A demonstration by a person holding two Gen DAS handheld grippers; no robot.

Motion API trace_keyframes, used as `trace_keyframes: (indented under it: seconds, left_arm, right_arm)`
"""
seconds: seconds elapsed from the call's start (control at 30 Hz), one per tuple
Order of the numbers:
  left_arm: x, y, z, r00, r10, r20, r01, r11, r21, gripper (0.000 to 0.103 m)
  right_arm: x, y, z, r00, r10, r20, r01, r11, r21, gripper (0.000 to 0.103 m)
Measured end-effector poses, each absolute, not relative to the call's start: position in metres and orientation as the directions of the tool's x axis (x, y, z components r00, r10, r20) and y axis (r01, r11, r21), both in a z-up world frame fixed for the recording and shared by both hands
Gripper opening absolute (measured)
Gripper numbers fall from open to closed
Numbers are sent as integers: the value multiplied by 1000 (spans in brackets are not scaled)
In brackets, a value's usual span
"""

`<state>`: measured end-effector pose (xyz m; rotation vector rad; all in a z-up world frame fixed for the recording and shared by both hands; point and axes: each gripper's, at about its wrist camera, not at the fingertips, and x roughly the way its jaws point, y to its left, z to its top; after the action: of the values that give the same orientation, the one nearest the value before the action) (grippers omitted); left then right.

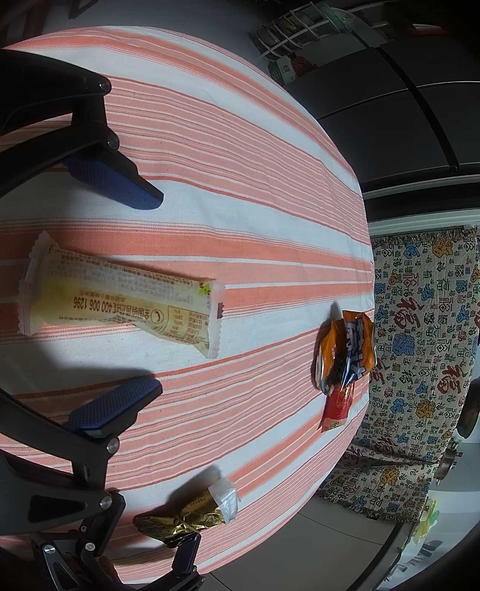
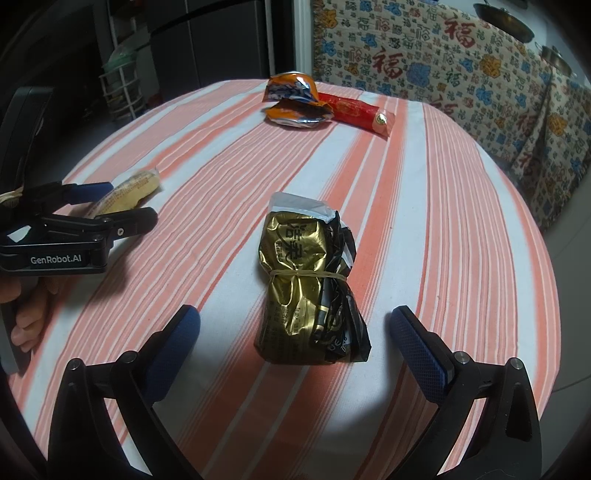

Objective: Collect trash
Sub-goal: 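Grasp the gold-wrapped candy with the right tool, then grasp the cream bar wrapper with the left tool while the right tool holds the gold candy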

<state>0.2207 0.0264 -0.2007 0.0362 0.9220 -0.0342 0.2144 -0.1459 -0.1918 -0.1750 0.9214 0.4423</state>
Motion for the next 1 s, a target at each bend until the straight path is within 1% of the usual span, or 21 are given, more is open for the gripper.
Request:
trace_keyframes:
  seconds: [0.13, 0.27, 0.3, 0.33, 0.37, 0.4, 0.43, 0.47, 0.5, 0.53, 0.57, 0.6, 0.63, 0.7, 0.87, 1.0]
  left_arm:
    - [221, 27, -201, 603, -17, -798, 47, 999, 14, 95]
    - [219, 29, -198, 568, -62, -821, 129, 992, 14, 94]
    - [217, 29, -197, 555, -79, -828, 148, 989, 5, 92]
    - [215, 29, -196, 547, -85, -833, 154, 988, 0, 92]
    - [212, 30, -196, 543, -92, -834, 154, 988, -8, 87]
    - [211, 30, -195, 547, -92, -832, 150, 989, -11, 82]
    - [210, 29, -193, 551, -88, -830, 143, 990, -10, 71]
    - [211, 28, -192, 552, -89, -829, 139, 990, -14, 56]
    - [212, 28, -190, 553, -93, -828, 131, 991, -24, 48]
    - [213, 27, -189, 553, -96, -828, 122, 992, -33, 28]
    - [213, 26, -188, 551, -100, -828, 108, 993, -48, 20]
    - [213, 26, -186, 552, -111, -826, 99, 993, -67, 20]
    - [210, 24, -183, 559, -132, -819, 97, 991, -93, 19]
    - [202, 15, -175, 579, -144, -802, 108, 989, -100, 18]
    - [184, -16, -163, 604, -157, -782, 127, 987, -100, 18]
    - [179, -48, -157, 622, -138, -771, 149, 987, -56, 18]
  right_arm:
    - [217, -148, -192, 508, 300, -807, -454, 890, 44, 102]
    - [222, -162, -190, 489, 298, -820, -437, 897, 66, 102]
    - [222, -165, -188, 487, 293, -823, -424, 903, 71, 95]
    - [221, -168, -184, 482, 300, -823, -420, 904, 83, 90]
    - [220, -170, -179, 480, 318, -818, -428, 898, 98, 83]
    - [219, -169, -174, 486, 343, -804, -440, 891, 115, 81]
    - [218, -169, -170, 494, 358, -793, -445, 887, 123, 81]
    - [219, -166, -167, 502, 372, -781, -449, 884, 133, 81]
    - [220, -164, -167, 501, 381, -777, -451, 881, 142, 81]
    - [222, -162, -168, 495, 386, -778, -452, 880, 149, 80]
    - [225, -160, -171, 488, 384, -784, -447, 881, 154, 69]
    - [228, -160, -173, 480, 380, -791, -439, 885, 158, 42]
    - [230, -162, -174, 472, 380, -795, -427, 888, 171, 39]
    - [228, -165, -168, 479, 402, -781, -421, 885, 197, 37]
    - [212, -177, -145, 521, 417, -745, -437, 880, 186, 37]
    - [202, -198, -142, 539, 392, -746, -412, 895, 172, 37]
